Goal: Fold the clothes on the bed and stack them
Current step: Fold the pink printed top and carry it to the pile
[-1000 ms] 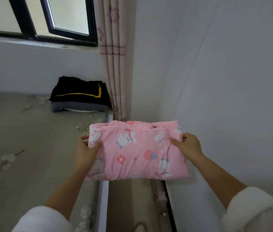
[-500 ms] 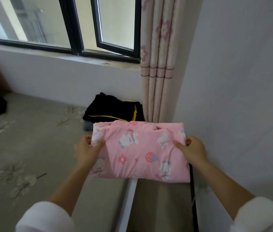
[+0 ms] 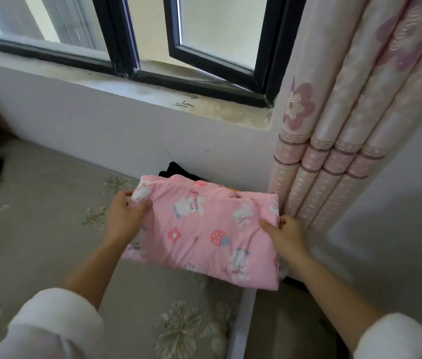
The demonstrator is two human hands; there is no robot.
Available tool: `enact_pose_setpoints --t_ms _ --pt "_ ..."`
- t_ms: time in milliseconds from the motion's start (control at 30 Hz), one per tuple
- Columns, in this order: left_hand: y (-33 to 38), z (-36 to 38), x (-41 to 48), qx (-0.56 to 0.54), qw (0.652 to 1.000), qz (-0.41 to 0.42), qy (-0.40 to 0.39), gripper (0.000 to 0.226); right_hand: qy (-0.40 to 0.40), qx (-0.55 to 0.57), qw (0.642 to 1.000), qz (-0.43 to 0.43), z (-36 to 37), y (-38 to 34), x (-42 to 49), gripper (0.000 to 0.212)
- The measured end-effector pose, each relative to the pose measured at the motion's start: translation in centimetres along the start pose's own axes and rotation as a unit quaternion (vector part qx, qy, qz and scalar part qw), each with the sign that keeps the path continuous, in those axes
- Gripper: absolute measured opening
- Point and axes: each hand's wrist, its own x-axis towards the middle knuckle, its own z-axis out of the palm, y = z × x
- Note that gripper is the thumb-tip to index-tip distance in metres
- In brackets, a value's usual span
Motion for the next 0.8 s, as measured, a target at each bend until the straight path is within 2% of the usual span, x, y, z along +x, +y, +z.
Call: enact_pose_setpoints --t_ms 333,400,500,533,600,667,733,800 --pt "1.4 4.6 16.3 0.114 0.993 0.013 0.023 0.038 0.003 0.01 0.997 0.071 8.2 -1.4 12.6 0.025" --pt "-0.2 6.4 17.7 0.186 0.983 0.005 -0.001 0.039 0.007 -0.007 0.996 0.091 9.7 -0.6 14.1 0.032" --pt "-2.5 9.8 17.4 0.297 0.951 -0.038 -0.075 0.058 -0.01 -0.056 0.989 0.135 11.3 0.8 15.7 0.047" --pt "-2.9 10.7 16.8 0.315 0.946 -0.039 -0.07 0.061 -0.015 -0.063 0.986 0.153 11.6 1.1 16.0 0.05" --pt "-3.4 12.0 15.2 0.322 0.946 0.017 -0.045 0.061 -0.012 -0.076 0.982 0.173 11.8 1.3 16.4 0.053" --pt "-3.8 12.7 13.2 0.315 0.945 0.074 -0.051 0.058 0.024 -0.126 0.984 0.125 11.6 1.0 16.0 0.057" --pt "-4.2 13.2 11.6 0.327 0.938 0.081 -0.083 0.053 0.063 -0.19 0.98 -0.02 11.5 0.4 14.5 0.061" --pt "-4.6 13.9 11.6 0.344 0.929 0.069 -0.122 0.053 0.01 -0.233 0.956 -0.179 12.0 0.0 12.7 0.057"
